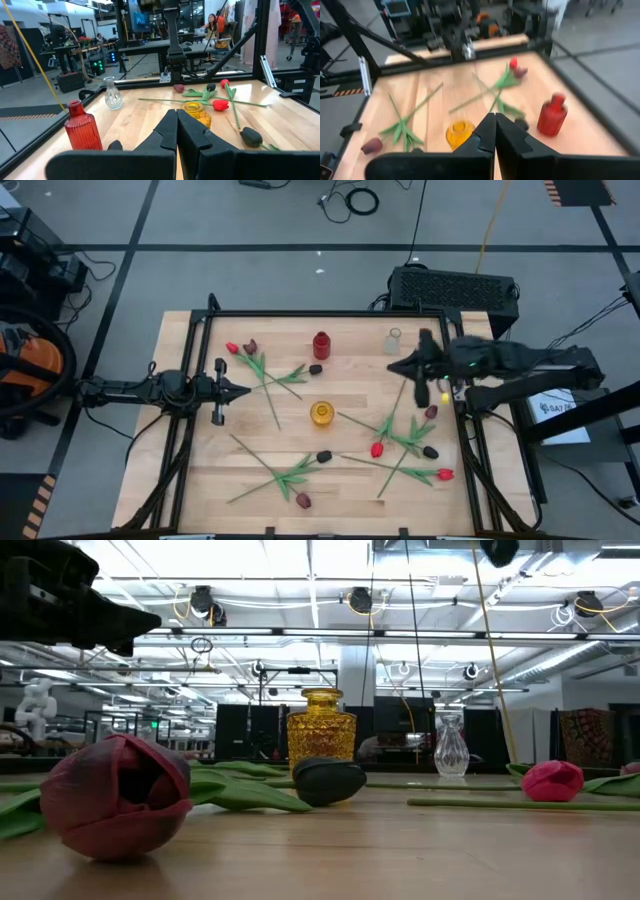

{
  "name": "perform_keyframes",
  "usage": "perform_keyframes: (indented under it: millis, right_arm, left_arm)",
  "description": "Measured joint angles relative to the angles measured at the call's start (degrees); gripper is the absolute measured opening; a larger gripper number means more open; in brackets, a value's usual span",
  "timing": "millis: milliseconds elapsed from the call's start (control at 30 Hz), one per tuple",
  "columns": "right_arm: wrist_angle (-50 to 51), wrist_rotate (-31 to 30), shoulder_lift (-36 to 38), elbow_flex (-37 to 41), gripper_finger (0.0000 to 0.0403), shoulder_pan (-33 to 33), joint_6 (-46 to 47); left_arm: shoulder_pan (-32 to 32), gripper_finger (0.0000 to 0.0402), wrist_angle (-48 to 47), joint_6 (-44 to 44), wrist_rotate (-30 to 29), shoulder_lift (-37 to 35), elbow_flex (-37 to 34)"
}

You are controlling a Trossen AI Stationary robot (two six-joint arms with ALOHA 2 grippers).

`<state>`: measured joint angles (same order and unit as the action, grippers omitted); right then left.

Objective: Sort flowers into vase by color
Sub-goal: Put the middle right red flower into the transparent vase

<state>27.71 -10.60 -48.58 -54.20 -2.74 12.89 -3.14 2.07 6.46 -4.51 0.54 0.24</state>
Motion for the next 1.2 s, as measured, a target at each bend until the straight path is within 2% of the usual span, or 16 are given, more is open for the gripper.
perform_keyframes:
  millis: [267, 467, 633, 833, 1200]
  right_arm:
    - [-12.71, 0.25, -2.82, 15.26, 0.0, 0.0, 6.99]
    - [-11.7, 0.55, -5.17, 20.57, 0.0, -0.38, 7.93]
    - [-11.74, 0.6, -7.4, 21.44, 0.0, -0.9, 4.79]
    - [-12.83, 0.03, -9.82, 21.46, 0.0016, -0.85, 4.11]
    - [-13.69, -3.11, -10.92, 21.46, 0.0137, -0.85, 1.19]
  left_arm:
    - [0.0, 0.0003, 0.2, 0.0, -2.13, 0.0, 0.01]
    - [0.0, 0.0003, 1.11, -0.48, -2.59, 0.0, 0.02]
    - [0.02, 0.0003, 1.81, -10.75, -7.37, 1.4, 1.48]
    - [0.02, 0.0003, 1.33, -10.43, -7.82, 6.91, 8.27]
    - [0.02, 0.0004, -7.01, -7.16, -11.25, 28.08, 30.31]
